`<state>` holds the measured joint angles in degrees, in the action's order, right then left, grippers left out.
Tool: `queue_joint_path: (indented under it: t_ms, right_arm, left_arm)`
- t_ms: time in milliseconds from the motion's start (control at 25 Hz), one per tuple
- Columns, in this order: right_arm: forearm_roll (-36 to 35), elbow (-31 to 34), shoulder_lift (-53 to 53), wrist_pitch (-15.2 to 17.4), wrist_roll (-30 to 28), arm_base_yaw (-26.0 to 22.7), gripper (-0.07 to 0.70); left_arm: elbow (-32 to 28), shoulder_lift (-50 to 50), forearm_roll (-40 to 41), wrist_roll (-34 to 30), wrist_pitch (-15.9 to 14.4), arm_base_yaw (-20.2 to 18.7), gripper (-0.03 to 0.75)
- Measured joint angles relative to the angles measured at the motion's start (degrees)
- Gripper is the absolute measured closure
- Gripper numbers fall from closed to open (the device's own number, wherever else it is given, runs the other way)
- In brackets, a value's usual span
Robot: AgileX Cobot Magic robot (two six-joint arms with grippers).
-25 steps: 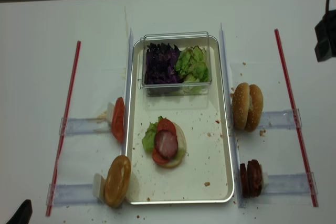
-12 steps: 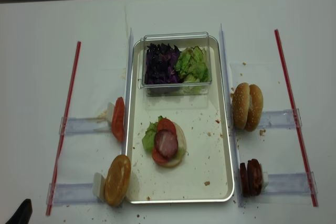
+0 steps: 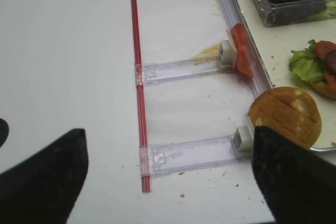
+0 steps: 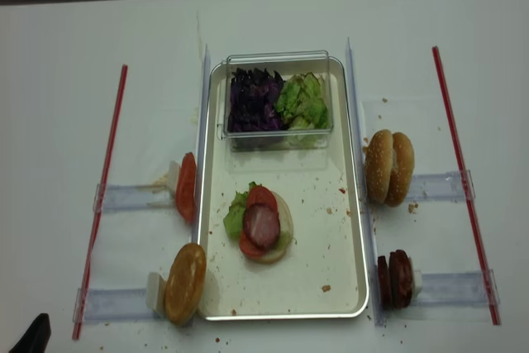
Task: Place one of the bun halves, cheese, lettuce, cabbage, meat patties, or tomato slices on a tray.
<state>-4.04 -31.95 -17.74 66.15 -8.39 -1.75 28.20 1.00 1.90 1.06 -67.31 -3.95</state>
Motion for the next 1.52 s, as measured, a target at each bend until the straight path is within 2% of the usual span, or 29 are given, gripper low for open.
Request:
queue_joint_path:
  t_ms: [240,520,640,920,1520]
  right_arm:
    - [0.00,3.68,5.53,-1.70,0.00,0.00,0.038]
    - [0.11,3.97,11.61,-2.03,0.35,0.00,0.038]
    - [1.25,3.97,13.29,-2.08,2.48,0.00,0.038]
    - [2.71,3.97,14.34,-2.08,4.58,0.00,0.038]
    - [2.73,3.97,17.82,-2.16,4.75,0.00,0.038]
  left_arm:
    - [0.00,0.00,0.00,0.00,0.00,0.00,0.099]
    - [0.00,0.00,0.00,0.00,0.00,0.00,0.099]
    - [0.00,0.00,0.00,0.00,0.00,0.00,0.099]
    - [0.00,0.00,0.00,0.00,0.00,0.00,0.099]
    - [0.00,0.00,0.00,0.00,0.00,0.00,0.099]
